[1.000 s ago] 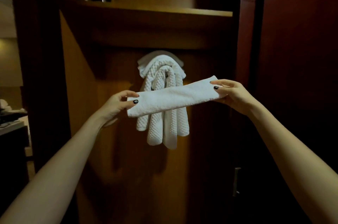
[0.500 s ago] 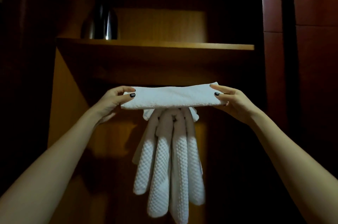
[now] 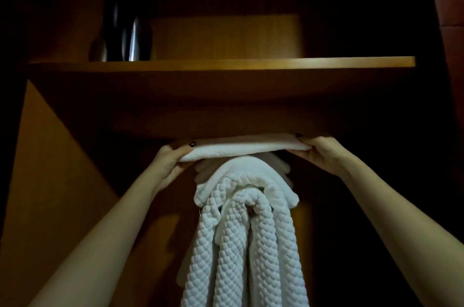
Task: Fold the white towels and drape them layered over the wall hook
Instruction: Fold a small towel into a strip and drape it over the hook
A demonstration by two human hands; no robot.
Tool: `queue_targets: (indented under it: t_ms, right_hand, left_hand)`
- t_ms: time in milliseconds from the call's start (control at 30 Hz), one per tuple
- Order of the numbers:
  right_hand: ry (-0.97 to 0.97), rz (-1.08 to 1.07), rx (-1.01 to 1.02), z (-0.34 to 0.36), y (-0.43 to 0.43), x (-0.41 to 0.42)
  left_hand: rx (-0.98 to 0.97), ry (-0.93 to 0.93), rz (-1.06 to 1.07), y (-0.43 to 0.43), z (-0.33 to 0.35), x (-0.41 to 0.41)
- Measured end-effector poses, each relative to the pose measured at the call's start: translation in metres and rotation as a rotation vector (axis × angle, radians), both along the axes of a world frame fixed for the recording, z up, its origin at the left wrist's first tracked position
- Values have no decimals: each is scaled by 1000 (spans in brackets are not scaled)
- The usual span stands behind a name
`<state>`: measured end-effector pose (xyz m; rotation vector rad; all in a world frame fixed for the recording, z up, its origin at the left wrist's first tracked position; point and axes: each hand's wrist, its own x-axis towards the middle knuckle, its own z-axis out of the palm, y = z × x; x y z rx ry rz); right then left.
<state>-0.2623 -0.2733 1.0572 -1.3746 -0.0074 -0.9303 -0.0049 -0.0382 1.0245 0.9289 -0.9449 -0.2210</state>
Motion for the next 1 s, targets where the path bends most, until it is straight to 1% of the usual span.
queue_targets:
  t_ms: [133,233,333,433,533,633,733,800,833,867,900,933,1000]
  right_hand:
    - [-42,-1,5,-16,-15,2]
    - [53,-48,24,-36,-23,1]
    - [127,5,44,-63,-26,7]
    - [167,59,1,-81,-27,15]
    - [215,23,-73,-88,-26,14]
    - [299,-93,-187,-91,-19,10]
    - [415,-403,-454,-88,-15,9]
    - [400,-579,-640,-81,-10,8]
    - [358,-606,-713,-77,-5,8]
    - [309,-602,-766,-72,1,9]
    - [272,-590,-807,-66,7,11]
    - [254,-563,-848,-61,13,14]
    - [266,-445,-894,-52,25,21]
  left_hand:
    - [55,26,-25,-16,-13,8]
    - [76,33,-48,-25,-24,8]
    - [80,69,-35,-30,-34,8]
    - [118,52,-20,-25,-40,7]
    - [196,10,4,-19,-48,3]
    - [292,-97,112,-12,-56,-3]
    - [349,-293,295,-3,-54,-11]
    - [328,-420,476,0,-46,-16]
    - [306,-462,542,0,-41,-20]
    - [267,-498,560,1,-36,-26]
    - [229,-535,532,0,-31,-32]
    - [208,-568,471,-2,-27,-38]
    - [249,-609,325,-7,-23,-49]
